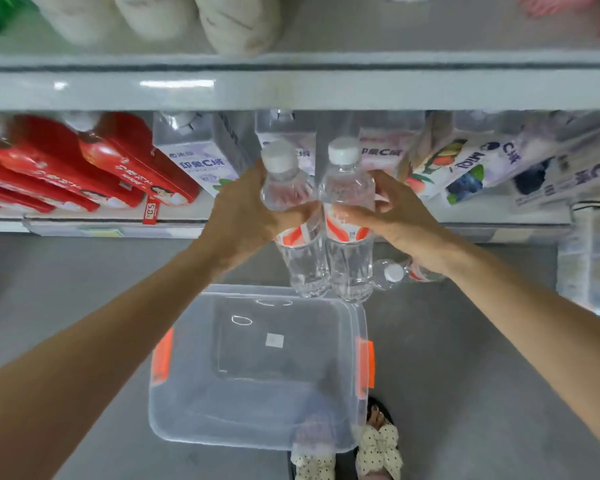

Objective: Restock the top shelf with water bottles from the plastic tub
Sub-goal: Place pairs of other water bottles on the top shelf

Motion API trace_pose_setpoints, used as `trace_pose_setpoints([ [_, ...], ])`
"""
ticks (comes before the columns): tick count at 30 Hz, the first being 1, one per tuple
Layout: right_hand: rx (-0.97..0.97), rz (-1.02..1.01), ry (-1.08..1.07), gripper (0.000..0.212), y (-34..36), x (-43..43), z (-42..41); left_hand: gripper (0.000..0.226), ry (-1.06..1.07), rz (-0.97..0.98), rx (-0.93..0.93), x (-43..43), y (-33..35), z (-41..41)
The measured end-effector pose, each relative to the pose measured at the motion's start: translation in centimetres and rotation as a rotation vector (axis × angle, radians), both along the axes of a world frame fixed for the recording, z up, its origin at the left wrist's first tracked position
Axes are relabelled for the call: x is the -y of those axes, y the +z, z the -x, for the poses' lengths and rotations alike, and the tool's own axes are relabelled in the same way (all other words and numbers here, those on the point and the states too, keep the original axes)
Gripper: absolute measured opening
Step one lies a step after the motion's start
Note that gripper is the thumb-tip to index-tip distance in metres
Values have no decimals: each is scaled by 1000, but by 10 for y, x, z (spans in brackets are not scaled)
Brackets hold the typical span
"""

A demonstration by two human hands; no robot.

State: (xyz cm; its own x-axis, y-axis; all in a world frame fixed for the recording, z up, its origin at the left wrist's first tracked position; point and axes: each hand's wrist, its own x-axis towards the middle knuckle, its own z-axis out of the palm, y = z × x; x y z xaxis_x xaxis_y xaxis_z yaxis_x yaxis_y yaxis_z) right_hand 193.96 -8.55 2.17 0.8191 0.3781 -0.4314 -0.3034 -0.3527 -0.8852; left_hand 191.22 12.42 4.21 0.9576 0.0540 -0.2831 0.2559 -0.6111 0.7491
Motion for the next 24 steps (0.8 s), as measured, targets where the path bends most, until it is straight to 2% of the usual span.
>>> trace_pose_setpoints([
  [2,-34,-47,-11,59,31,-1,3,51,0,58,25,1,35,1],
  [6,-94,-107,-9,44,89,1,27,52,119,242,63,7,95,11],
  [7,-111,-138,-28,47,102,2,33,53,155,295,55,11,110,15],
  [10,-145,-249,-73,77,144,-1,47,55,254,424,-4,20,150,31],
  [12,-165,-316,-95,80,174,-6,54,54,350,525,-55,23,175,40],
  [15,-135,-360,-134,72,222,-15,59,62,421,655,-103,28,222,51],
  [20,-50,-339,-125,60,313,-21,62,33,386,757,-5,27,307,63],
  [21,-33,-342,-113,51,331,-21,63,31,383,766,21,28,326,65],
  [23,17,-318,-106,21,368,-20,65,33,357,760,57,27,362,69],
  [24,40,-294,-112,16,387,-20,65,37,330,763,69,26,379,69],
])
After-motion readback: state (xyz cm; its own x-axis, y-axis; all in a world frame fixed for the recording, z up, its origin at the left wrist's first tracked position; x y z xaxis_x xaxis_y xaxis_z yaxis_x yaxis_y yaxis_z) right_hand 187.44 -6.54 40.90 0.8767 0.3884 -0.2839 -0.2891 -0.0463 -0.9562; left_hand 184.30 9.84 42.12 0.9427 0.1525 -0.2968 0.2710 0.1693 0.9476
